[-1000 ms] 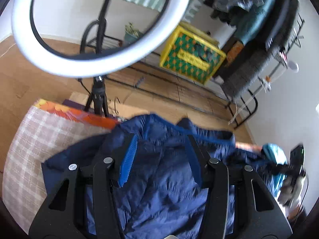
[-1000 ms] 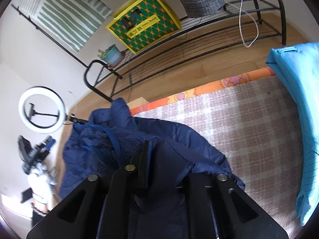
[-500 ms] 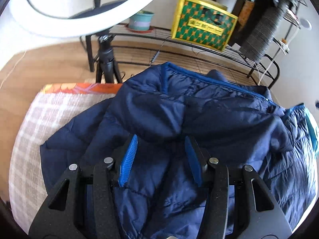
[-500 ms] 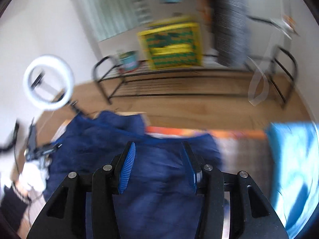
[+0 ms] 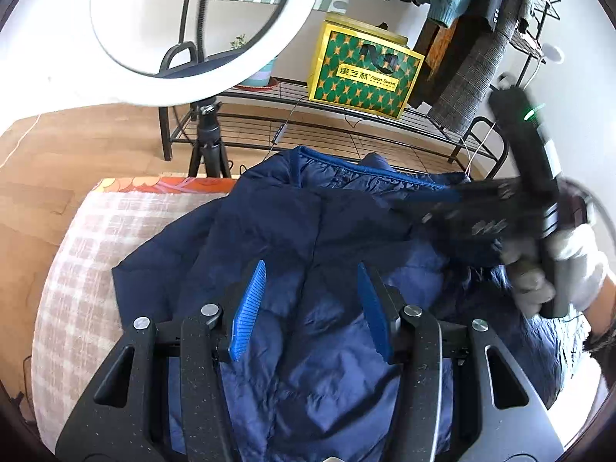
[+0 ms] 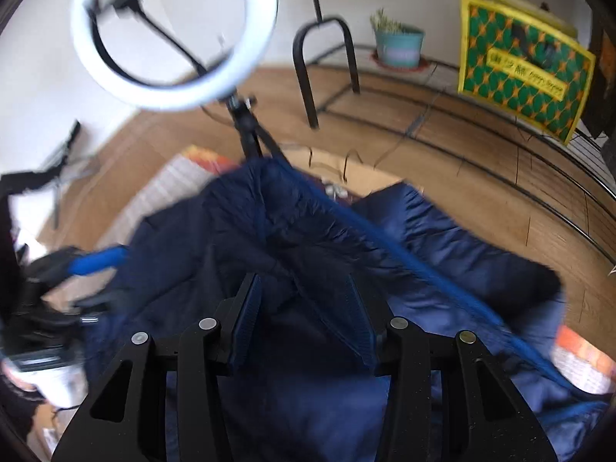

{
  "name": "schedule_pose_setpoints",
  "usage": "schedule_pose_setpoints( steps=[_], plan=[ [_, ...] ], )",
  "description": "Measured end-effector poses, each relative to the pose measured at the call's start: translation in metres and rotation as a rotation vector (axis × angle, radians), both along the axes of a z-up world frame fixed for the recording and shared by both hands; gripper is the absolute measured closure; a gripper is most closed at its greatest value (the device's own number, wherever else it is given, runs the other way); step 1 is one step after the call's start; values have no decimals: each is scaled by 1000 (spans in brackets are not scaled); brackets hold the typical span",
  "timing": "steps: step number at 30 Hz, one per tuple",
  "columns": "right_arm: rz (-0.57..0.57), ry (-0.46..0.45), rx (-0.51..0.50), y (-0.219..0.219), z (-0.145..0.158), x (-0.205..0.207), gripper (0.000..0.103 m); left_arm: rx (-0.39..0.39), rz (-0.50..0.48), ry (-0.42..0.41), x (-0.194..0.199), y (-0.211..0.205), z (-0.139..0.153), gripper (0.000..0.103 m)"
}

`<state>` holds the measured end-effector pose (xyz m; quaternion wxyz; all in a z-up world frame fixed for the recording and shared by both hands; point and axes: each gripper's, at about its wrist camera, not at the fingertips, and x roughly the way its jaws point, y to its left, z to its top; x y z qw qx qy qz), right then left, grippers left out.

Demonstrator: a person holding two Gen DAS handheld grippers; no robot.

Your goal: Fold large clothes

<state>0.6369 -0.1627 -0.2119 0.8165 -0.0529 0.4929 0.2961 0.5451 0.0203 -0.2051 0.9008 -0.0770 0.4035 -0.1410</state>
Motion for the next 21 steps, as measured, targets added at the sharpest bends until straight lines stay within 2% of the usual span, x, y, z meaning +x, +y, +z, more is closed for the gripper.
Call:
schedule_pose_setpoints(
  steps=[2, 5, 6, 7, 8, 10, 12, 14, 16, 17, 19, 20, 21],
  plan=[
    [23, 12, -50, 13, -15, -2, 59, -18, 6, 5, -1, 8, -2, 52],
    [61, 27, -67, 17, -25, -11, 59, -40, 19, 9, 1, 16, -5, 52],
    [66, 25, -84, 19, -27, -13, 71, -46, 22, 12, 1, 18, -6, 52],
    [68, 17, -97, 21, -27, -15, 96, -46, 31, 15, 1, 21, -7, 52],
    [73, 3, -113, 23, -26, -18, 99, -48, 34, 19, 2, 22, -9, 52],
    [101, -80, -174, 33, -18, -28, 101, -49, 31, 30, 2, 23, -12, 52],
    [131, -223, -253, 43, -1, -41, 102, -37, 26, 46, 2, 23, -16, 52],
    [111, -348, -261, 44, 19, -46, 103, -26, 27, 63, 4, 21, -24, 52],
    [26, -465, -236, 39, 33, -42, 103, -9, 28, 88, 6, 19, -34, 52],
    [-34, -471, -250, 35, 32, -31, 103, 5, 29, 106, 7, 17, -40, 52],
    [-54, -339, -270, 30, 17, -10, 103, 22, 16, 123, 8, 13, -47, 52],
    [-63, -307, -259, 24, 14, -6, 102, 24, 14, 117, 9, 11, -45, 52],
    [-59, -292, -230, 19, 15, -6, 96, 16, 13, 102, 8, 11, -40, 52]
  ],
)
